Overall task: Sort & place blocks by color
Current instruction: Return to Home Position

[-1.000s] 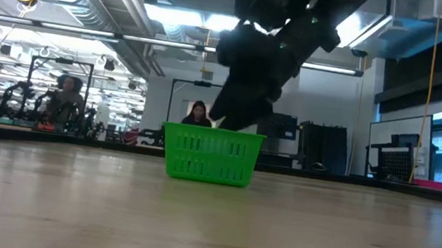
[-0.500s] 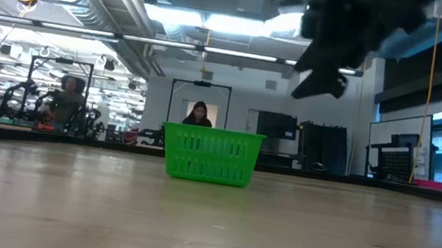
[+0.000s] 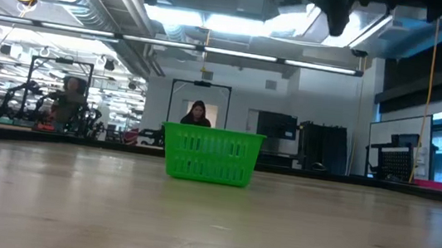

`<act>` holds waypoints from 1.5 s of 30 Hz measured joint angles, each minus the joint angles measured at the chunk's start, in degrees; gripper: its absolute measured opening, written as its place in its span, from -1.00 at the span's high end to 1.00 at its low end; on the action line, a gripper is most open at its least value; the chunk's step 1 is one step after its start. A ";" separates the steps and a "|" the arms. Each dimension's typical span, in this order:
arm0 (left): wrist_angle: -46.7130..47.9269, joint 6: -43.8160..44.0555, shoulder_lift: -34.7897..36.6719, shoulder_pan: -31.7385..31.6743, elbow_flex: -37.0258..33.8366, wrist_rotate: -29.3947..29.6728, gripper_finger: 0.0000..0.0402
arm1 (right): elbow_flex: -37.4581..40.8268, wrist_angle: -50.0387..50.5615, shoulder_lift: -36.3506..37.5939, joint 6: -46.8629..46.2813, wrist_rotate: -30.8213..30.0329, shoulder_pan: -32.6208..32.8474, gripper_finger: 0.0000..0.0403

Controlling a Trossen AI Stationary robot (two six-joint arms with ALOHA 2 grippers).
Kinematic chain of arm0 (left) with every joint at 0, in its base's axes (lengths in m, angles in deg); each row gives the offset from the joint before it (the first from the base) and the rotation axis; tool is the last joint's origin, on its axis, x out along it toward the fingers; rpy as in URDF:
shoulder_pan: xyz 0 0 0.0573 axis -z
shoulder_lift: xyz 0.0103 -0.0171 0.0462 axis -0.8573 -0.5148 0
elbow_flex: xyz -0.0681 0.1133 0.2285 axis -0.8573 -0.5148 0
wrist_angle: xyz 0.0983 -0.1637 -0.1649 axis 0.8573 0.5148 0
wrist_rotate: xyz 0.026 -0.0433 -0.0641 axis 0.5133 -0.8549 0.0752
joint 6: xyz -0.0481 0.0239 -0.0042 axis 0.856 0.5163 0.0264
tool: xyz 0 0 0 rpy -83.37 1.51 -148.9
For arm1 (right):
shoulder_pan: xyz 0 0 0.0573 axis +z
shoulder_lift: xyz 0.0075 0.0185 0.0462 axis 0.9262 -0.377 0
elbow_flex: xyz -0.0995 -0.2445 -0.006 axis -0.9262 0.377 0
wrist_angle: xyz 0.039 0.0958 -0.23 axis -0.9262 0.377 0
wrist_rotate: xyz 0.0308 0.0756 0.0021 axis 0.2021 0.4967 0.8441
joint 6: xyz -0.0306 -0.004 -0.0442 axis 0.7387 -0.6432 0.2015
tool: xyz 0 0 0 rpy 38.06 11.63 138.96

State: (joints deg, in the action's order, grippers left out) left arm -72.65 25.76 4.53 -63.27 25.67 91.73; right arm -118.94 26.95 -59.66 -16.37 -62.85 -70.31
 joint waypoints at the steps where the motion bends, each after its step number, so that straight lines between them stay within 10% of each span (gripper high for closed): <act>1: 0.02 0.00 0.00 0.02 0.00 0.00 0.17 | -0.27 0.02 0.16 0.81 0.39 0.00 -0.40; 23: 2.26 -2.64 0.86 -0.14 0.00 -2.41 0.26 | -0.65 0.28 0.05 3.42 1.03 0.00 -0.40; 31: 23.56 -7.92 12.84 -3.76 -1.26 -2.30 0.93 | -0.67 0.26 0.03 1.83 1.03 0.02 -0.40; 45: 20.84 -4.02 38.00 1.06 -22.87 10.61 1.00 | -0.76 0.24 0.01 1.89 1.03 0.07 -0.40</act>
State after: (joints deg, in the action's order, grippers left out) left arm -51.82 21.74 42.54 -62.21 2.80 102.34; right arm -119.70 27.19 -59.65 -14.47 -61.81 -70.25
